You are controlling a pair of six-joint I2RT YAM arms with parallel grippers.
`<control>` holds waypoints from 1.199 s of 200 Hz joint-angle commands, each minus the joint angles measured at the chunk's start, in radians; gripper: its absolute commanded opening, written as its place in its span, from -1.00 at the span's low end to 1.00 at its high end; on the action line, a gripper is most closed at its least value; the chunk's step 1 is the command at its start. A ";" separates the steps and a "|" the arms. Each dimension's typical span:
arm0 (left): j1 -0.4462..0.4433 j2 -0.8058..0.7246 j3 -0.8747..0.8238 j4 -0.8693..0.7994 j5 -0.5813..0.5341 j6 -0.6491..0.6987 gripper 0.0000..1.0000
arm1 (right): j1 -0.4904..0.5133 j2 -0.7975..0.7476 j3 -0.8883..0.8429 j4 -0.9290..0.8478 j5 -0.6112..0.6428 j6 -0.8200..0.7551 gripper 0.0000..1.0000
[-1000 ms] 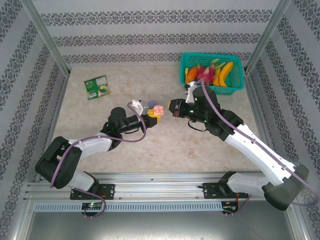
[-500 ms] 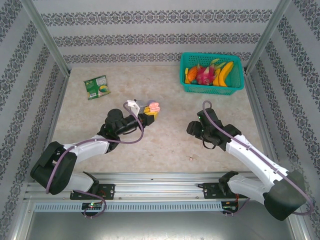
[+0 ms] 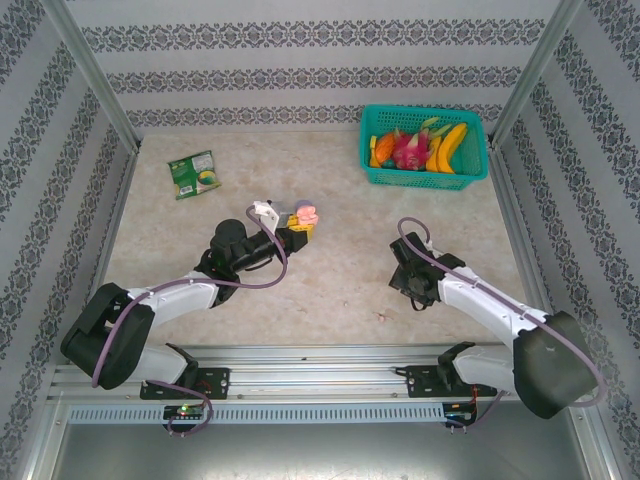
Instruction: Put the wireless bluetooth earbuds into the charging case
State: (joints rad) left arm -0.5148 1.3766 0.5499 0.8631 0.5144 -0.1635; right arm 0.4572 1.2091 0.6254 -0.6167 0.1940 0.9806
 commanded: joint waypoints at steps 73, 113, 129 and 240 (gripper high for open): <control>0.002 0.038 -0.002 0.068 0.001 -0.036 -1.00 | -0.037 0.120 -0.007 0.101 0.011 0.030 -0.09; 0.002 0.044 0.005 0.070 0.001 -0.037 -1.00 | -0.040 0.140 0.008 0.101 -0.003 0.016 -0.09; 0.002 0.046 0.004 0.075 -0.001 -0.039 -1.00 | -0.041 0.149 0.016 0.093 -0.011 0.013 -0.09; 0.002 0.049 0.002 0.084 -0.003 -0.036 -1.00 | -0.026 0.232 0.061 0.097 -0.038 0.008 -0.19</control>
State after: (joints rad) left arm -0.5152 1.4166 0.5499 0.8833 0.5144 -0.1921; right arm 0.4217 1.4136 0.6594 -0.5468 0.1684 0.9951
